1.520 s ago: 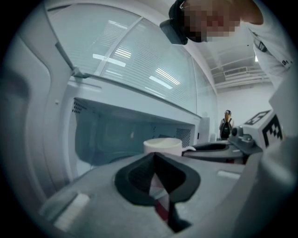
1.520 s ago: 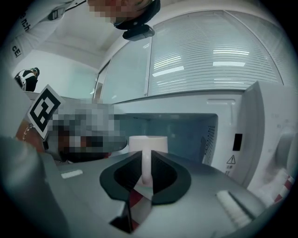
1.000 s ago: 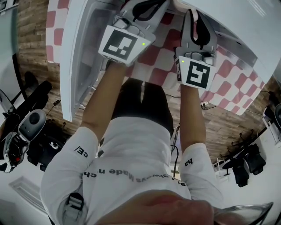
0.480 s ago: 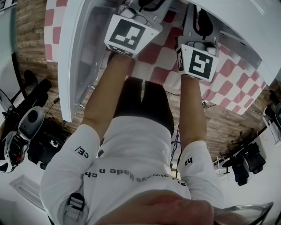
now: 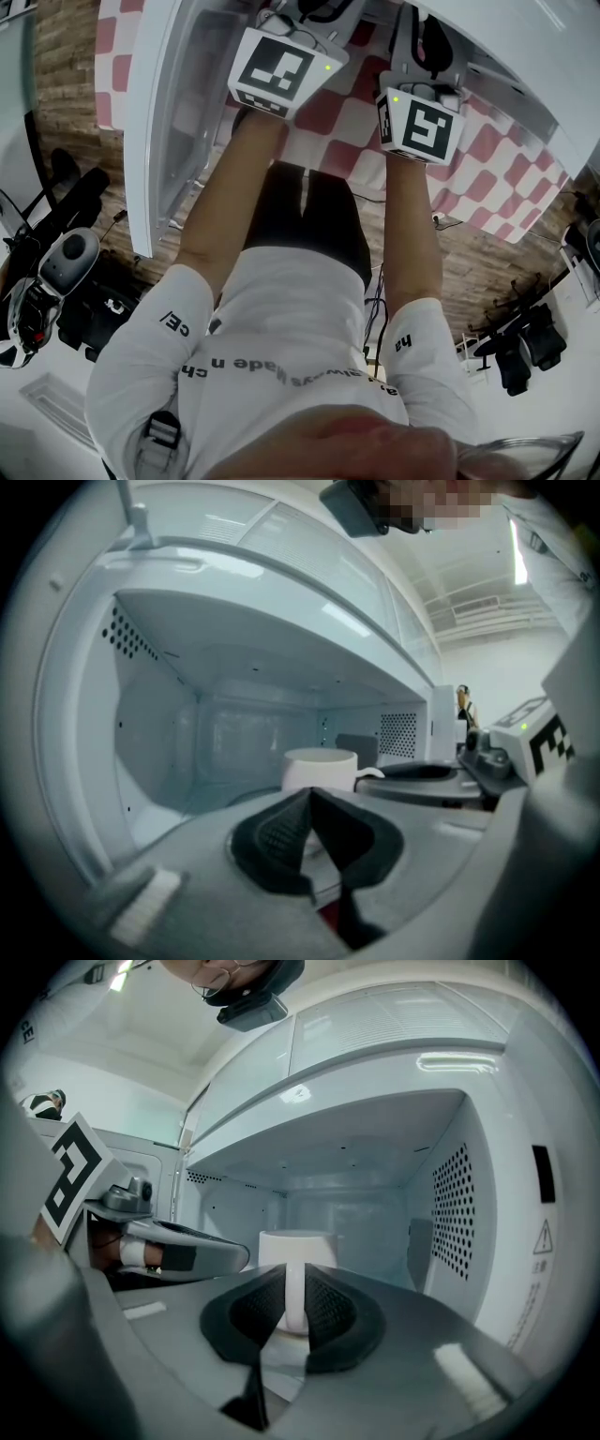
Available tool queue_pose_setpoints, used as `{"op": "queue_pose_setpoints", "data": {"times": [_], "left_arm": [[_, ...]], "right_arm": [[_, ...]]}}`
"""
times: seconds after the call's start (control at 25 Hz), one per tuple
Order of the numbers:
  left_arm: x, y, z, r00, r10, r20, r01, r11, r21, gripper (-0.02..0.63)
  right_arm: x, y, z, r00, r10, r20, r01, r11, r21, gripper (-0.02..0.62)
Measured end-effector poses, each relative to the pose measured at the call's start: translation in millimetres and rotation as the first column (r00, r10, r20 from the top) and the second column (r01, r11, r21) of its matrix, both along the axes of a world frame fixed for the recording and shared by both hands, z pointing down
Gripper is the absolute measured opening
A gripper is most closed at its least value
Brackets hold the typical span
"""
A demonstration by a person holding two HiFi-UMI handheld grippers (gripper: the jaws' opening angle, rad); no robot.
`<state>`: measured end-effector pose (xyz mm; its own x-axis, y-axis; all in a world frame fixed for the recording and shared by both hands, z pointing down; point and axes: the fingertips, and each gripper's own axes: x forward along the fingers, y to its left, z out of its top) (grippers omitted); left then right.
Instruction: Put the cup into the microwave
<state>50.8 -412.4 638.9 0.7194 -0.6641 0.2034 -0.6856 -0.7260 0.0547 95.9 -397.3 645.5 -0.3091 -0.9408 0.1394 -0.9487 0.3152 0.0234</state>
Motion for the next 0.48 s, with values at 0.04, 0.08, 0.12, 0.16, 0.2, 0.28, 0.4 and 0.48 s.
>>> {"op": "queue_pose_setpoints", "data": {"times": [0.04, 0.08, 0.12, 0.16, 0.2, 0.28, 0.4, 0.48], "left_arm": [[-1.0, 0.9, 0.7, 1.0, -0.005, 0.0, 0.005, 1.0, -0.006, 0.003], [-1.9, 2.0, 1.3, 1.0, -0.01, -0.001, 0.01, 1.0, -0.011, 0.003], [-2.4, 3.4, 1.6, 1.0, -0.014, -0.001, 0.014, 1.0, -0.015, 0.003], [-2.3, 4.8, 1.9, 1.0, -0.015, -0.001, 0.015, 1.0, -0.019, 0.003], [-1.8, 6.2, 2.2, 1.0, -0.016, 0.0, 0.016, 1.0, -0.021, 0.003], [-0.4, 9.1, 2.8, 1.0, -0.014, 0.003, 0.014, 1.0, -0.027, 0.003], [0.3, 14.1, 0.0, 1.0, -0.012, 0.007, 0.013, 0.999, -0.036, 0.003], [0.4, 20.2, -9.0, 1.0, -0.013, 0.01, 0.013, 0.999, -0.039, 0.003]], "right_arm": [[0.3, 0.1, -0.2, 1.0, 0.002, 0.004, -0.002, 1.0, -0.001, 0.041], [0.7, 0.4, -0.2, 1.0, 0.004, 0.008, -0.004, 1.0, -0.004, 0.043], [1.3, 1.0, 0.6, 1.0, 0.004, 0.009, -0.004, 1.0, -0.011, 0.043], [1.9, 1.6, 1.8, 1.0, 0.003, 0.008, -0.003, 1.0, -0.019, 0.043], [2.6, 1.9, 2.9, 1.0, 0.002, 0.008, -0.002, 1.0, -0.026, 0.043], [4.0, 2.1, 4.9, 1.0, 0.002, 0.006, -0.002, 0.999, -0.037, 0.048], [5.3, 3.3, 2.8, 1.0, 0.001, 0.007, -0.001, 0.999, -0.051, 0.068], [6.4, 8.1, -7.2, 1.0, 0.0, 0.015, 0.001, 0.999, -0.053, 0.089]]}}
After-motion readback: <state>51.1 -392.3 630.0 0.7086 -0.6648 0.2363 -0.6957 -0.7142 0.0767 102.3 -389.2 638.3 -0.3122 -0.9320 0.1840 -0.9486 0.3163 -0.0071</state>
